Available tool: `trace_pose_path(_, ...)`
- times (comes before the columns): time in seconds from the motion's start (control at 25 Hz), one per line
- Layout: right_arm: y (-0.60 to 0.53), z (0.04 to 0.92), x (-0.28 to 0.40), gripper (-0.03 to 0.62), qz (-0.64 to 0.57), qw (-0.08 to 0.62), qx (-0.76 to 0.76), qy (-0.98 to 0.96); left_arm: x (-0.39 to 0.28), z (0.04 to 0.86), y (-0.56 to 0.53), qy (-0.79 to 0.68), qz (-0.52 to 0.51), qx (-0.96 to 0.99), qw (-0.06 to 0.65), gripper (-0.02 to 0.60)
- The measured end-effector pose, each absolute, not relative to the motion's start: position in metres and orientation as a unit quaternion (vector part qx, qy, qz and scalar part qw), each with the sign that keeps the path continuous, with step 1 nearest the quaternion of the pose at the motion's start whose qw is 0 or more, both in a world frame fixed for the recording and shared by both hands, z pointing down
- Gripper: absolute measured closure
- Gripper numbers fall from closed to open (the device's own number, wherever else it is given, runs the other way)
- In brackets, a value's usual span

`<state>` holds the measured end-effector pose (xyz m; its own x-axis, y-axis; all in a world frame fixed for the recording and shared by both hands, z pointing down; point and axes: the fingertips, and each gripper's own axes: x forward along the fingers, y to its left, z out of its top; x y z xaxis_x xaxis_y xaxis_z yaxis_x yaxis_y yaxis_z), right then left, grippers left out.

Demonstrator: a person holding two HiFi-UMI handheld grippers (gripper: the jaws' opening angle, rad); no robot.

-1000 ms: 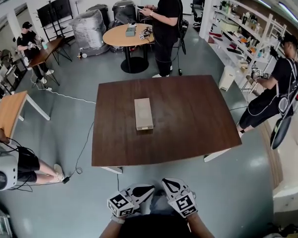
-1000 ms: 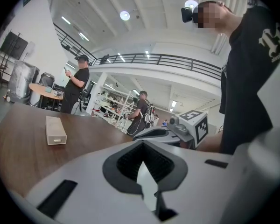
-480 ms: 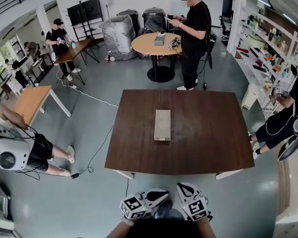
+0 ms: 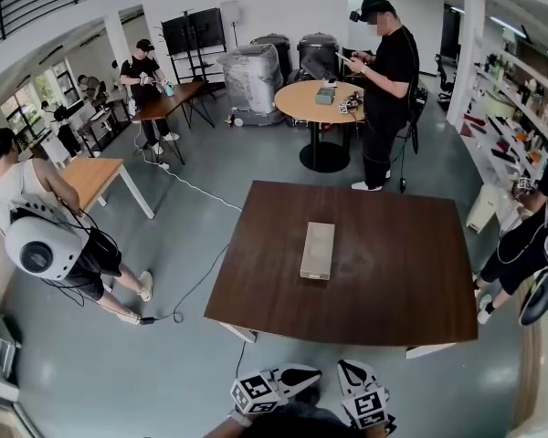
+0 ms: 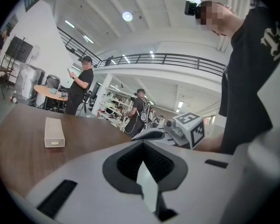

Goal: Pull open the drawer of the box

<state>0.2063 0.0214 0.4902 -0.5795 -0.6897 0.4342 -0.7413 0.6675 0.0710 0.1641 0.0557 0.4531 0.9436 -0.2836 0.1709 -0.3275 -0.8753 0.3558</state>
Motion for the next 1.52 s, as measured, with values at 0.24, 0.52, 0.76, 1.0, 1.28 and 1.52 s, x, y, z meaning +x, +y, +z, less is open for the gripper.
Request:
trace_pose_path(0.24,0.019,0.493,0.229,0.606,0.062,0.218,0.415,-0.881,0.175,0.458,0.046,-0.170,0.073,0.965,0.185,0.577)
trace_pose_path(0.52,0.003,0.495,0.260,0.606,0.065,0.220,0.446,-0.865,0.187,0.455,0.030,-0.161,0.069,0.967,0.183,0.577)
trace_pose_path(0.76,-0.002,0.490,0.253,0.606,0.061,0.220,0.449,-0.864,0.182,0.452,0.019,-0.161,0.063,0.968,0.182,0.577)
trace_pose_path(1.0,-0.002,0.493,0.238,0.606,0.064,0.221,0.439,-0.868,0.181,0.454,0.017,-0.153,0.062,0.969,0.184,0.577)
trace_pose_path(1.28,-0.010,0.499,0.220,0.606,0.065,0.228,0.425,-0.874,0.163,0.458,0.008,-0.167,0.059,0.966,0.188,0.577)
trace_pose_path(1.52,-0.030,0.486,0.203,0.606,0.055,0.219,0.416,-0.881,0.142,0.459,-0.007,-0.191,0.063,0.960,0.193,0.577)
